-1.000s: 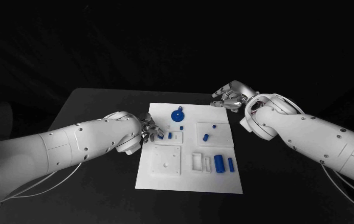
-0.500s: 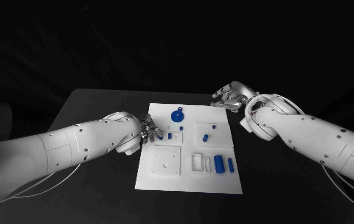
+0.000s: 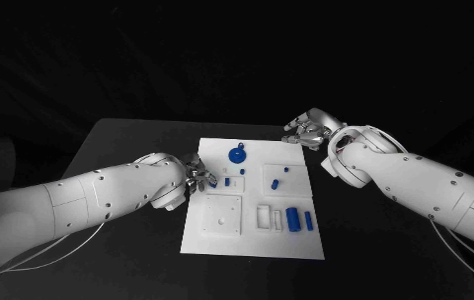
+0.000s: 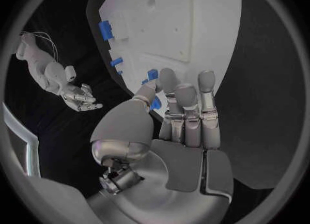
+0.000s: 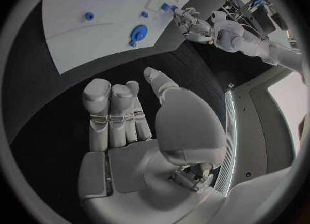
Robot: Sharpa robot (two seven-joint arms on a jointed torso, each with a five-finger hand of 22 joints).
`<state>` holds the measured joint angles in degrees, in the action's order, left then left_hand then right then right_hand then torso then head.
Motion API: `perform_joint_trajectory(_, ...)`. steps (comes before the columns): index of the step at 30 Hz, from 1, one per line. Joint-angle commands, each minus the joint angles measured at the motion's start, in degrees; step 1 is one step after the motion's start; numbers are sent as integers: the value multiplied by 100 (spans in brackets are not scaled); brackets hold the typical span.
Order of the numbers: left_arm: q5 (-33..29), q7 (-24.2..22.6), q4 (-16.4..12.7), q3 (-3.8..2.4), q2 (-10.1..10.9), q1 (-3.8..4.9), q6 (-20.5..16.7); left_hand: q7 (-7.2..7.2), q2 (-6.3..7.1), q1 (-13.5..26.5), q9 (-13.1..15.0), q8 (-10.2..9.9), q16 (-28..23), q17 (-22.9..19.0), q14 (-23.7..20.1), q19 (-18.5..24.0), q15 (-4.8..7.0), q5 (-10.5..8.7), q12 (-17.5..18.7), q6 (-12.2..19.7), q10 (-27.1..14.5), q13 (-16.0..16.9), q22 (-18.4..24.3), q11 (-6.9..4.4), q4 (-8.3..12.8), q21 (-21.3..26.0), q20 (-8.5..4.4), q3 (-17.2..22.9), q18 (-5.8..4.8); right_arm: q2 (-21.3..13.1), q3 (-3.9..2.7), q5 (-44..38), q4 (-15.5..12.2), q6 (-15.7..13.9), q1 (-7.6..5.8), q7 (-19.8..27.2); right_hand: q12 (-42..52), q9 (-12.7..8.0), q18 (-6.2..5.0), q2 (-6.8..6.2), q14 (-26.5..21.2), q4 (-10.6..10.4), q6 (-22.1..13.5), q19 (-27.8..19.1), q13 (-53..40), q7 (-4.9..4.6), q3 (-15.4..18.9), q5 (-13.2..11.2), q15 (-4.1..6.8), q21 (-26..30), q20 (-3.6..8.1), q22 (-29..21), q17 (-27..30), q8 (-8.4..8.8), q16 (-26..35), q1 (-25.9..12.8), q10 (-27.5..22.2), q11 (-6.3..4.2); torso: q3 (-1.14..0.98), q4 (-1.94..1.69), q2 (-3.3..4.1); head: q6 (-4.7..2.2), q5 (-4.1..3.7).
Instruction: Assemble the parts on the task board
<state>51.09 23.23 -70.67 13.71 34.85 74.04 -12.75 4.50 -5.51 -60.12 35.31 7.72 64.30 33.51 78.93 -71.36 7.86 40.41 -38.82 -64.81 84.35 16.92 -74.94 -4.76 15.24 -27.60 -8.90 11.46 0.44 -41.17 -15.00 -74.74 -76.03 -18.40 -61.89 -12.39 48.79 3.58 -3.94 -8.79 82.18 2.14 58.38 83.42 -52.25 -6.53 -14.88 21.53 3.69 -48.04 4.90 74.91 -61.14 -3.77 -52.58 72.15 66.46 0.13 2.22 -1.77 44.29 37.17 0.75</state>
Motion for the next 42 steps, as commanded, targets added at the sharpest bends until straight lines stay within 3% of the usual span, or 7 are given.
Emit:
perform_joint_trajectory(1,-92,-234,-63,-6,18,0,-388,-607,4,-38,835,29,-24,9,21,-35,13,42,-10,-780,241,6,-103,-95,23,-40,-10,7,2,-2,-2,-13,-5,59,0,45,7,1,-48,-7,27,-12,38,42,-6,11,-29,20,29,4,10,603,4,22,30,-54,7,-20,1,-1,-1,6,-1)
perform_joint_trajectory(15,-143,-304,-46,-8,-14,-11,-631,-613,11,-36,843,38,-36,19,40,-49,25,43,-20,-789,242,9,-102,-104,31,-47,-23,10,0,-5,-2,-13,-6,60,0,45,7,1,-48,-7,27,-12,38,42,-6,11,-29,20,29,4,10,603,4,22,30,-54,7,-20,-5,0,2,6,-5)
perform_joint_trajectory(26,-99,-47,89,-7,-98,-12,-234,-610,7,-36,842,35,-47,27,30,-38,20,31,-14,-782,242,6,-101,-97,27,-41,-19,11,-4,-10,-2,-13,-8,65,0,43,8,1,-48,-12,29,-12,40,43,-6,11,-45,30,29,9,10,603,5,21,32,-60,8,-21,-4,0,3,22,-18)
perform_joint_trajectory(42,71,104,193,-6,-166,-12,-123,-611,10,-41,842,35,-45,41,34,-39,18,30,-18,-785,241,8,-104,-99,30,-45,-18,10,-5,-9,-2,-11,-7,78,0,48,8,1,-48,-12,29,-12,40,43,-6,11,-45,30,29,9,10,603,5,21,32,-60,8,-21,2,-3,2,42,-19)
